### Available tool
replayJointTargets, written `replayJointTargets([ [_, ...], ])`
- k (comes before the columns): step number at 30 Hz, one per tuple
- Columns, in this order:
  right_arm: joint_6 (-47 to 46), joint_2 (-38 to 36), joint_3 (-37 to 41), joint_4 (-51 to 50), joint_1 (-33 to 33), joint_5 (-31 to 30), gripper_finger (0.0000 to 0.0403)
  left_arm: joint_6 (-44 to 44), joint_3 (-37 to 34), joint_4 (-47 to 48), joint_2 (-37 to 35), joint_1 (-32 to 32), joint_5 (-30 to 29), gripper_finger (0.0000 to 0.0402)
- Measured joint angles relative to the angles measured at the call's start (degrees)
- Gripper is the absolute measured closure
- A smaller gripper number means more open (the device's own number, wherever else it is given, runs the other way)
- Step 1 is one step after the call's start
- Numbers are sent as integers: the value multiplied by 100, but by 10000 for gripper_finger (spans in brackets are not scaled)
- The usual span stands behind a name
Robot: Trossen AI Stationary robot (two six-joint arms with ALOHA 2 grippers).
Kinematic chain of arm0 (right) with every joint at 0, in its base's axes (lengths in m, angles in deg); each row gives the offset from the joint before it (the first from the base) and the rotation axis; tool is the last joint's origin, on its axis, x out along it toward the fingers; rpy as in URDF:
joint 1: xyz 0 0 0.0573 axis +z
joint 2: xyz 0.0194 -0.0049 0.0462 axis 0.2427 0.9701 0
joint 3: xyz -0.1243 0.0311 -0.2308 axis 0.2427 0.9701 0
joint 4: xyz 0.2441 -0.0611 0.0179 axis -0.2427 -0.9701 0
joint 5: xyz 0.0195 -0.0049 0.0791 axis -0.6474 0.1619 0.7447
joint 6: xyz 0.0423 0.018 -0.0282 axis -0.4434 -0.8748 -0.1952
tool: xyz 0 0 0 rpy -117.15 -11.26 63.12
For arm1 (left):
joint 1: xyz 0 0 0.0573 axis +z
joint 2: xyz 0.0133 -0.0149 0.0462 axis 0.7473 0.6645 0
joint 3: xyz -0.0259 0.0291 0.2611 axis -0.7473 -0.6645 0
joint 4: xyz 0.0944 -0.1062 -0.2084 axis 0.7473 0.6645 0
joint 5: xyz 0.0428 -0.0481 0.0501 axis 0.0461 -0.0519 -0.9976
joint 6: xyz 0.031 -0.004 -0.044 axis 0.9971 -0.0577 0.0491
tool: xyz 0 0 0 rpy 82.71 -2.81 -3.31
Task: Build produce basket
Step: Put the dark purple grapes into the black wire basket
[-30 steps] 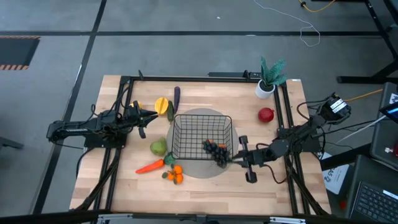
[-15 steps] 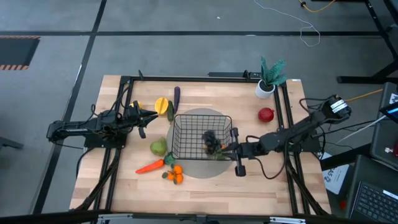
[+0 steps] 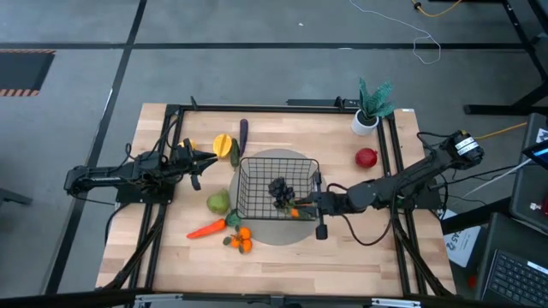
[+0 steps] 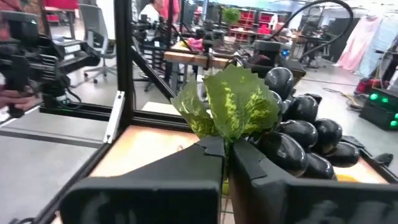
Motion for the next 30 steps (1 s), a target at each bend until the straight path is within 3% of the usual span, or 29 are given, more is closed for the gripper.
replayJointTargets([
  [30, 44, 0, 0, -61, 0, 0, 392, 0, 0, 0, 0, 0, 0, 333],
])
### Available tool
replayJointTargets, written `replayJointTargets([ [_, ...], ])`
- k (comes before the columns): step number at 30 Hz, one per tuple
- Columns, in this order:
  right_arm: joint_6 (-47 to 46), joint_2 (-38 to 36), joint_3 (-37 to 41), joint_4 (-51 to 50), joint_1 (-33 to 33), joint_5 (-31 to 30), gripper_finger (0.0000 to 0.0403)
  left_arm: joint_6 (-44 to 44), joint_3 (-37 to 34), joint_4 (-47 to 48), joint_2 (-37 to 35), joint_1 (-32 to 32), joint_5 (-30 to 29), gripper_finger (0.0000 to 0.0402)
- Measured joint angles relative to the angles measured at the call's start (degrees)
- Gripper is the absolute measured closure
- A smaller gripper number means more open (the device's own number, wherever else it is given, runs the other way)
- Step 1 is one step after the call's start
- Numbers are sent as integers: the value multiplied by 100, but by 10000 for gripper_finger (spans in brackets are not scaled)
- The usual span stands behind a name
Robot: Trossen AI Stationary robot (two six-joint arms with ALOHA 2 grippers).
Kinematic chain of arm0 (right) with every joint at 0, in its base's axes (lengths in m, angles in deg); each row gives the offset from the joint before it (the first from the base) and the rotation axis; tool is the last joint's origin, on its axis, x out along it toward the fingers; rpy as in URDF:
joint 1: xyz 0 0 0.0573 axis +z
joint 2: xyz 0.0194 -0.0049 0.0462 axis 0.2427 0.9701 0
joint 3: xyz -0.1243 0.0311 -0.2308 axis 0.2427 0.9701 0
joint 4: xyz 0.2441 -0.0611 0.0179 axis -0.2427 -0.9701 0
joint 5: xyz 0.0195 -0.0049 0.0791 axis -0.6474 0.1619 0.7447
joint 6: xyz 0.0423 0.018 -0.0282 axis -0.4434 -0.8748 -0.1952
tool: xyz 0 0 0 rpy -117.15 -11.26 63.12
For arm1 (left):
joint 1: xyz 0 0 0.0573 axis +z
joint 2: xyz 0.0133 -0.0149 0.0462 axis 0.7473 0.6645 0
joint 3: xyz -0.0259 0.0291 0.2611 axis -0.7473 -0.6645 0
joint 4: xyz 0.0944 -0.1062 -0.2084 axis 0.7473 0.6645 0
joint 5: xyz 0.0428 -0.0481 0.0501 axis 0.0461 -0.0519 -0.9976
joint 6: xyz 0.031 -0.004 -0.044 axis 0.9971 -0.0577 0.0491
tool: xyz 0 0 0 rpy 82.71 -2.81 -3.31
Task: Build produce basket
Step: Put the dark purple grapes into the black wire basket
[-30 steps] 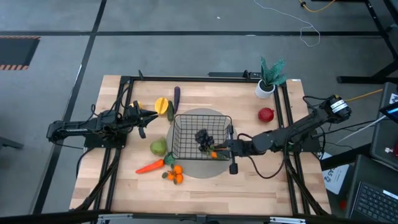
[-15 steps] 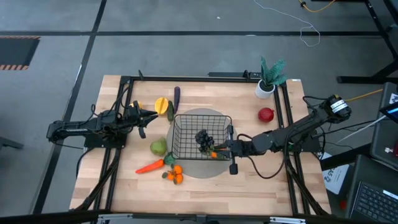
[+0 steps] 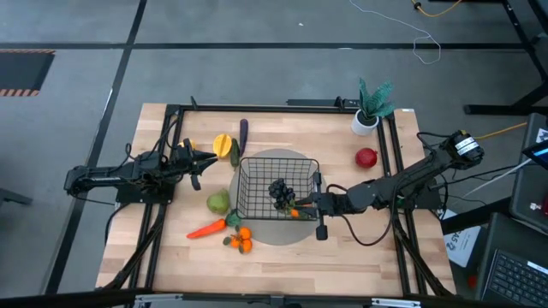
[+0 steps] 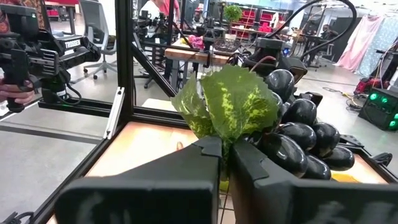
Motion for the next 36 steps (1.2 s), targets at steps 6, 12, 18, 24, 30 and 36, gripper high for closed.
replayJointTargets([
  [6, 173, 0, 0, 62, 0, 0, 392, 0, 0, 0, 0, 0, 0, 333],
  [12, 301, 0, 0, 68, 0, -1, 391, 2, 0, 0, 0, 0, -1, 333],
  [18, 765, 2, 2, 277, 0, -2, 391, 2, 0, 0, 0, 0, -2, 333],
  [24, 764, 3, 2, 598, -79, 0, 391, 2, 0, -2, 0, 0, -2, 333],
  [30, 557, 4, 2, 877, -228, 10, 391, 2, 0, -2, 0, 0, -2, 333],
  [36, 272, 28, 2, 864, -337, 553, 391, 2, 0, -2, 0, 0, -3, 333],
])
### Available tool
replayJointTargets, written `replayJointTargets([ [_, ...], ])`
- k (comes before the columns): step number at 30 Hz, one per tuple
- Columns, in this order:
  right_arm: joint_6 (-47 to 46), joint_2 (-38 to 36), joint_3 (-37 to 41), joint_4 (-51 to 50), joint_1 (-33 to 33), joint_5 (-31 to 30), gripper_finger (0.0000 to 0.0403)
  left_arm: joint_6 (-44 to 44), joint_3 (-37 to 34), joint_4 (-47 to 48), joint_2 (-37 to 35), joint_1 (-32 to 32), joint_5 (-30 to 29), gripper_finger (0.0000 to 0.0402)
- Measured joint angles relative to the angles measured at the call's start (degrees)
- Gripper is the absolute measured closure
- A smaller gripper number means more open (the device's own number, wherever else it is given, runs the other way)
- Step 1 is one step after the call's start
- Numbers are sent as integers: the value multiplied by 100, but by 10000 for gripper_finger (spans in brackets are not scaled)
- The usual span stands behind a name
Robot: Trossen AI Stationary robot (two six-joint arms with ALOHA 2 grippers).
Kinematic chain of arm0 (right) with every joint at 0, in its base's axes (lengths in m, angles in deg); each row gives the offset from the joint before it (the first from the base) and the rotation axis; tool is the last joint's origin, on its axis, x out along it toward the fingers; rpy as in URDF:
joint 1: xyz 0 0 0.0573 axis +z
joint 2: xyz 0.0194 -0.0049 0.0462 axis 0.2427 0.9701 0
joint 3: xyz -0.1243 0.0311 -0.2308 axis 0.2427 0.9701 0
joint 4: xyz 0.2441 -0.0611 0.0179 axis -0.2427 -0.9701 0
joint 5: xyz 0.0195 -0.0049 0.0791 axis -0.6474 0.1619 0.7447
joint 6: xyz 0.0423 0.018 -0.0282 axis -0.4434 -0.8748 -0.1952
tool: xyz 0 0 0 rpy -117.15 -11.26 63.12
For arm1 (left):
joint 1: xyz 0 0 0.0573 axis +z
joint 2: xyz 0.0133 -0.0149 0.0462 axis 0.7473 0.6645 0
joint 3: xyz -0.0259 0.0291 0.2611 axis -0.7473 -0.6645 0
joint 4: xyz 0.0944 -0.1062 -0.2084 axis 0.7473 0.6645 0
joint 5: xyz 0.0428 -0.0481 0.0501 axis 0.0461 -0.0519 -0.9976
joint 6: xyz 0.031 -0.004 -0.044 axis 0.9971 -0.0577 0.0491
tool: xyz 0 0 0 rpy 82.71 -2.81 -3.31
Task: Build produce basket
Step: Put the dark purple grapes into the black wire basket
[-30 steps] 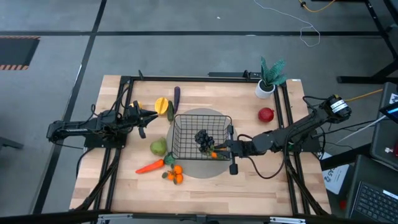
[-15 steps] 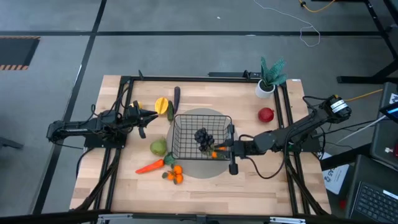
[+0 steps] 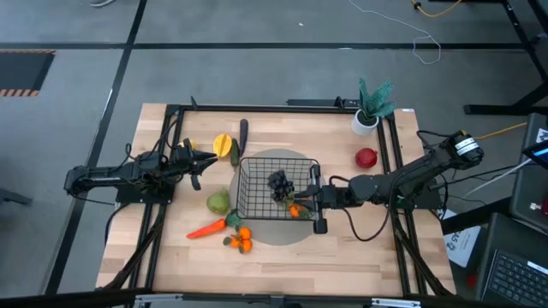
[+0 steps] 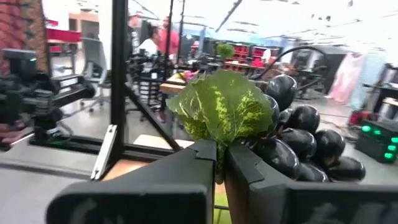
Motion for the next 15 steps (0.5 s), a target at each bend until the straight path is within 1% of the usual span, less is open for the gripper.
replayJointTargets([
  [3, 10, 3, 1, 3, 0, 151, 391, 0, 0, 0, 0, 0, 0, 333],
  [11, 10, 3, 2, 1, 0, 157, 390, 0, 0, 0, 0, 1, 0, 333],
  [15, 24, 3, 1, -2, 0, 157, 379, 0, 0, 0, 0, 0, 0, 333],
])
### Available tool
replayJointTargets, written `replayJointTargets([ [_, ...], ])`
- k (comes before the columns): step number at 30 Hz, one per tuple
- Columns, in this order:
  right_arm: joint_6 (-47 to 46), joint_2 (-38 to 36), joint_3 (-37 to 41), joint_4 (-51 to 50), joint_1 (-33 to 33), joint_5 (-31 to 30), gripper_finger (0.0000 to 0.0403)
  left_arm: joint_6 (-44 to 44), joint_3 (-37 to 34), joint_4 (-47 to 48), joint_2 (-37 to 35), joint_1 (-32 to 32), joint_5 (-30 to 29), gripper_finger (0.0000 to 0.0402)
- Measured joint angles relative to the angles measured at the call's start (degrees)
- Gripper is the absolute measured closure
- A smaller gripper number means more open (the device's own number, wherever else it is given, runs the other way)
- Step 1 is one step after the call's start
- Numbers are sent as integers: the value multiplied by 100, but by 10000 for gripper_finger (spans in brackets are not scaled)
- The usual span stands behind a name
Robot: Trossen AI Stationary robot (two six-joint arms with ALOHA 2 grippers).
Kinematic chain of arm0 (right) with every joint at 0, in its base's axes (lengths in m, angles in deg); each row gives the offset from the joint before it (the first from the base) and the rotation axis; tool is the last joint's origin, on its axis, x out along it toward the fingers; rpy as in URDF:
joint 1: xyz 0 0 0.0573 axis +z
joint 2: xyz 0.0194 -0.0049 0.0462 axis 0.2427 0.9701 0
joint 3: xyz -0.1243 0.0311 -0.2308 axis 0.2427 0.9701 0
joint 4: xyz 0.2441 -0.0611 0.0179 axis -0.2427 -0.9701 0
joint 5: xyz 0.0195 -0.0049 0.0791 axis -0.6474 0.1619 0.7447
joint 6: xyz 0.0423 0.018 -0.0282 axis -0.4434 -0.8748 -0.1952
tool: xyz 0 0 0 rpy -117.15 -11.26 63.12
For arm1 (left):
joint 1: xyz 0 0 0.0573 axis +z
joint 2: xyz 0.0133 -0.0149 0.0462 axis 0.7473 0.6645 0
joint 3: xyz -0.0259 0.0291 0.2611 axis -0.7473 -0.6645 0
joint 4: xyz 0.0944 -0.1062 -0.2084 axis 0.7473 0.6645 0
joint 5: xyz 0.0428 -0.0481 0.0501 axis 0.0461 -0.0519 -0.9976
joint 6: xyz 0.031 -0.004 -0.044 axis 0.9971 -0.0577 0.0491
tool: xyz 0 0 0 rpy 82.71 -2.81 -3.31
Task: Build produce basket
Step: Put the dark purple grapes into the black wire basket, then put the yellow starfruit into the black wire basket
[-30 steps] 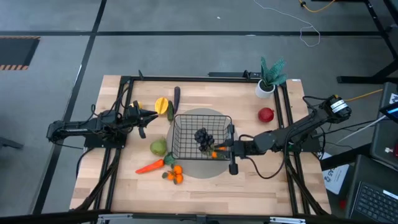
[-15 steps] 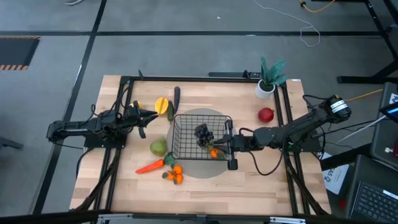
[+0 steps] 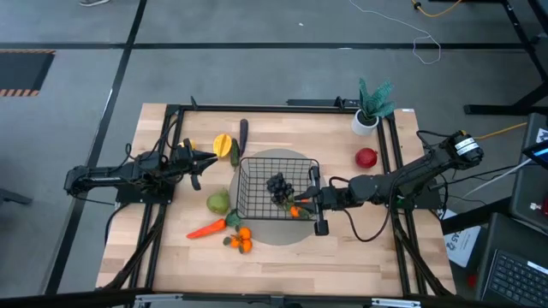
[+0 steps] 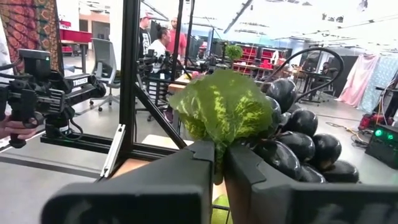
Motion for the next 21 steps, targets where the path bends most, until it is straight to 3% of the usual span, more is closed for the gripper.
replayJointTargets([
  [10, 7, -4, 1, 7, 0, -2, 318, 0, 0, 0, 0, 1, 0, 333],
  [21, 7, -4, 1, 2, 0, -4, 280, -1, 0, 0, 0, 0, 0, 333],
])
